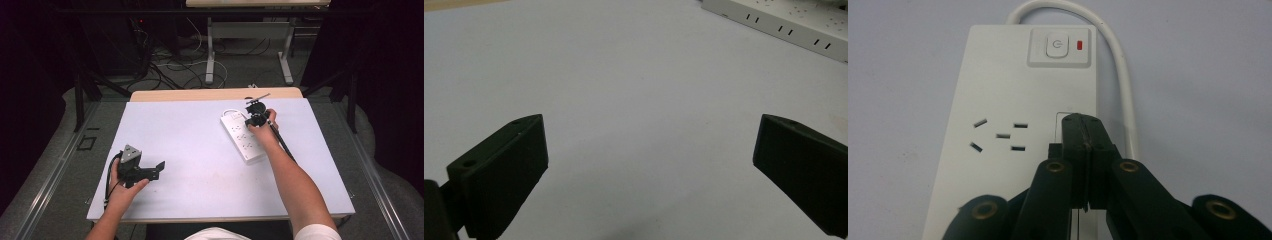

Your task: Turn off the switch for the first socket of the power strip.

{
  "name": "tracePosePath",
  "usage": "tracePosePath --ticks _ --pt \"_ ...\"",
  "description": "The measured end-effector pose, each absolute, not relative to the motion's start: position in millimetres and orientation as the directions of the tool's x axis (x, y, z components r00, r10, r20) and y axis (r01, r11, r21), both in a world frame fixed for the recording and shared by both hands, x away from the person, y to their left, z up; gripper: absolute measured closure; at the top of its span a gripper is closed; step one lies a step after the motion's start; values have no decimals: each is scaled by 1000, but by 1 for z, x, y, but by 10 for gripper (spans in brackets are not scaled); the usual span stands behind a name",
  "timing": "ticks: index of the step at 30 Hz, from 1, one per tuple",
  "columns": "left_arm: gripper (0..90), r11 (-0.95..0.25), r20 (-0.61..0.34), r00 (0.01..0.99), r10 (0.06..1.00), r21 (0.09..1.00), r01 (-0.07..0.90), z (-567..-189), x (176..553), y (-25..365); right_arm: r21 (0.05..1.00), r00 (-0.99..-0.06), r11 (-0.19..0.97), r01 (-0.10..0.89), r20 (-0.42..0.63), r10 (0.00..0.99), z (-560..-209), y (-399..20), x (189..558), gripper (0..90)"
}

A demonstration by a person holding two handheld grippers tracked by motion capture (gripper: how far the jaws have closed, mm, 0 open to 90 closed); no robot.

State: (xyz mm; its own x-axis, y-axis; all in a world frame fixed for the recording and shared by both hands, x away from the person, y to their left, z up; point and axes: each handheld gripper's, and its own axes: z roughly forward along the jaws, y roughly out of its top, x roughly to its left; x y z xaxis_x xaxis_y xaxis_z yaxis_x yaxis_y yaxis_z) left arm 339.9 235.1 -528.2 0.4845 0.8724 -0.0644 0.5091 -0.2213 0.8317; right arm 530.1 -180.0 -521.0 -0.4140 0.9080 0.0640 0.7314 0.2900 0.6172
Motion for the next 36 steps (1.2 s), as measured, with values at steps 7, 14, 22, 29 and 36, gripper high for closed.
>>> tracePosePath --ticks 7,14,22,29,36 --pt "14 -221 -65 484 873 831 510 -528 340 235 620 -410 285 731 65 910 -521 -180 530 900" --pt "14 -221 -65 484 873 831 511 -528 340 235 616 -403 285 734 58 914 -521 -179 529 900" --pt "14 -229 -56 486 872 831 506 -528 340 235 606 -405 292 740 55 913 -523 -180 529 900" --pt "14 -223 -62 484 873 831 509 -528 340 236 610 -405 284 740 68 912 -523 -179 528 900" --pt "14 -222 -61 483 874 832 508 -528 340 236 608 -396 271 746 79 915 -522 -179 529 900"
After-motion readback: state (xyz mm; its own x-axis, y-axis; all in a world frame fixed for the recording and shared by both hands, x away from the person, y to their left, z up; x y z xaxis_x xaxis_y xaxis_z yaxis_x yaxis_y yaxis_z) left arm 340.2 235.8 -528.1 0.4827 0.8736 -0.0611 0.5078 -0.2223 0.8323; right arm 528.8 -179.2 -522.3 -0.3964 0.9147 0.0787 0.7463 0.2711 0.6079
